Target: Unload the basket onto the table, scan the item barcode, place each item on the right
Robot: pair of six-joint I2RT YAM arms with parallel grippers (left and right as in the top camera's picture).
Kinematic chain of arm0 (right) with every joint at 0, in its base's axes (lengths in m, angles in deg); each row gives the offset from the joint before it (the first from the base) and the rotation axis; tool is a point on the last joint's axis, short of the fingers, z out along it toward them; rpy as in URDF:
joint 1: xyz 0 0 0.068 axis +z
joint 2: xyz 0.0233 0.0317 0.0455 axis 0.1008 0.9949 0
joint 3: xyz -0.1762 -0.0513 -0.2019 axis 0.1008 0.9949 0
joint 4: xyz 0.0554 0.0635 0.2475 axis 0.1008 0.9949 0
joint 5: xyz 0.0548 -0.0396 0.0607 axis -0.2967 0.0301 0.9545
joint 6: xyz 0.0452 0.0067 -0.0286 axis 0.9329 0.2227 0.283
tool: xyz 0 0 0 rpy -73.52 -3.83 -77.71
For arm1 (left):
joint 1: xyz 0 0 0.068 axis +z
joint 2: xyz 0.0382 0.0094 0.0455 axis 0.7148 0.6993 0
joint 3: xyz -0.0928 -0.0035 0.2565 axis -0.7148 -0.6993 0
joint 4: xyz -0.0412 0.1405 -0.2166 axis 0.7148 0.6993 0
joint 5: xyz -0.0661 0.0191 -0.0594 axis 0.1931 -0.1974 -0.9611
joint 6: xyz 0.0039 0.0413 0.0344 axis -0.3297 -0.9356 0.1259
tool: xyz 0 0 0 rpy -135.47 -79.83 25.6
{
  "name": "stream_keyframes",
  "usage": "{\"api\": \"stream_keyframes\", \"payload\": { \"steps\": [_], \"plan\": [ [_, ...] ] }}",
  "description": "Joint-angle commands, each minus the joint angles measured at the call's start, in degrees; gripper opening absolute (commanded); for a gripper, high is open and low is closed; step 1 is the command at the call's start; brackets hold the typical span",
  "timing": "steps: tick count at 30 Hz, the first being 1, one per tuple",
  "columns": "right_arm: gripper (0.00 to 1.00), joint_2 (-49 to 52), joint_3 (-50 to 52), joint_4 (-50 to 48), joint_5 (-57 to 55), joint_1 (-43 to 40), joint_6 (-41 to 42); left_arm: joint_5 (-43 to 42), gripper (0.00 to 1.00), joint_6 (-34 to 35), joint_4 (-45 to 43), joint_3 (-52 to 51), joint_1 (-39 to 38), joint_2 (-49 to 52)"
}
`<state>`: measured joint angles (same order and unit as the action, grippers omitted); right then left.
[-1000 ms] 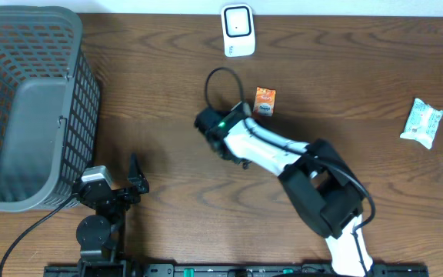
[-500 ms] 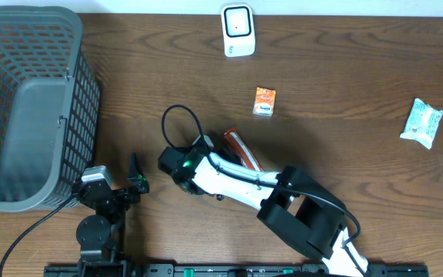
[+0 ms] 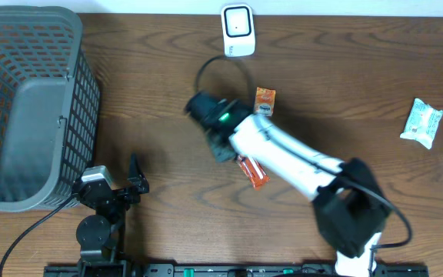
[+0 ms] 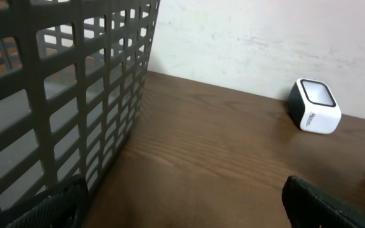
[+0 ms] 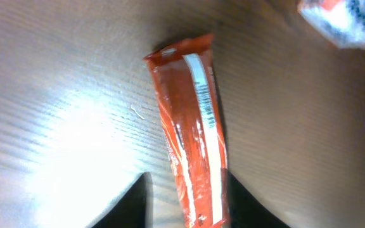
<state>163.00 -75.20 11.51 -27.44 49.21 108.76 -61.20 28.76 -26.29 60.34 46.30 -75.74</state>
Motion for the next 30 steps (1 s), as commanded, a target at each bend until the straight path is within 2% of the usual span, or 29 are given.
{"api": "stream_keyframes", "payload": {
  "steps": [1, 4, 9, 18, 24, 30],
  "plan": [
    [0.01, -0.79, -0.9, 0.17, 18.99, -6.91, -3.17, 0.31, 0.98, -0.74, 0.87, -1.86, -0.11, -0.35],
    [0.01, -0.48, -0.26, 0.02, 25.86, -10.64, -5.53, 0.31, 0.98, -0.74, 0.87, -1.86, -0.11, -0.35],
    [0.02, -0.15, 1.9, -6.14, 25.38, -11.56, -5.49, 0.31, 0.98, -0.74, 0.87, -1.86, -0.11, -0.35],
    [0.02, 5.6, 7.56, -7.3, 14.97, -9.53, -0.87, 0.28, 0.98, -0.74, 0.87, -1.86, -0.11, -0.35],
    [0.02, 7.21, 10.25, -4.7, 17.09, -6.82, -0.94, 0.28, 0.98, -0.74, 0.87, -1.86, -0.11, -0.35],
    [0.01, 4.76, 8.39, -0.04, 19.69, -3.3, -4.0, 0.31, 0.98, -0.74, 0.87, -1.86, -0.11, -0.35]
  ]
}}
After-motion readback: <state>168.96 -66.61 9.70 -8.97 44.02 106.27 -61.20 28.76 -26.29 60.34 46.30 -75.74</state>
